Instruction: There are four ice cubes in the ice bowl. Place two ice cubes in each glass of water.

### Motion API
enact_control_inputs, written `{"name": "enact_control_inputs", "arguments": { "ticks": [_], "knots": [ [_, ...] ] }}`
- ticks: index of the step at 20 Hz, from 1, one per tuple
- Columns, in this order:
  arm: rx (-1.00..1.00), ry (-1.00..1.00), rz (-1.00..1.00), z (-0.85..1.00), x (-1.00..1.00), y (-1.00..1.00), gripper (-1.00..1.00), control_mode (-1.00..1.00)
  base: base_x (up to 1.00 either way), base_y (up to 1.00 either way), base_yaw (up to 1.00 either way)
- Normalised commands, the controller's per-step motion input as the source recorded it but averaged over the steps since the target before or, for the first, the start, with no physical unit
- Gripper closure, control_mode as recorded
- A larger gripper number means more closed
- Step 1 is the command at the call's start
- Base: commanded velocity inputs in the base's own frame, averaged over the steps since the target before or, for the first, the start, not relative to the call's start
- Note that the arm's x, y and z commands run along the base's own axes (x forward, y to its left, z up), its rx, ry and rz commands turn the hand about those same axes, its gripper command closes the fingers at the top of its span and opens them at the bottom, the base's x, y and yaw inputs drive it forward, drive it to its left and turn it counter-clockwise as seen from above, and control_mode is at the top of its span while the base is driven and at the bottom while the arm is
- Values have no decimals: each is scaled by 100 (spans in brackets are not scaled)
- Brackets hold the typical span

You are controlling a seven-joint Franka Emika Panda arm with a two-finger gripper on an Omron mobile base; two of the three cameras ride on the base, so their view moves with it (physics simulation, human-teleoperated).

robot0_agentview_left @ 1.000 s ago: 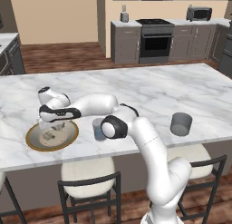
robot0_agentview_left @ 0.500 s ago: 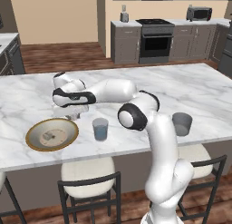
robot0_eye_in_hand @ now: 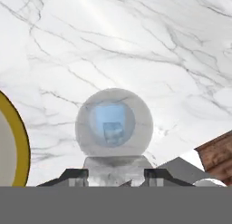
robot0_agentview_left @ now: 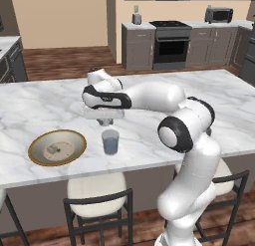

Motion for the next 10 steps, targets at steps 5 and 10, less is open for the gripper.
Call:
{"name": "enact_control_inputs", "arguments": {
  "ticks": [5,10],
  "knots": [
    [0,0,-25,41,-33,-100,100,-100,0,0,0],
    [0,4,-28,31,-13,-100,100,-100,0,0,0]
  ]
}}
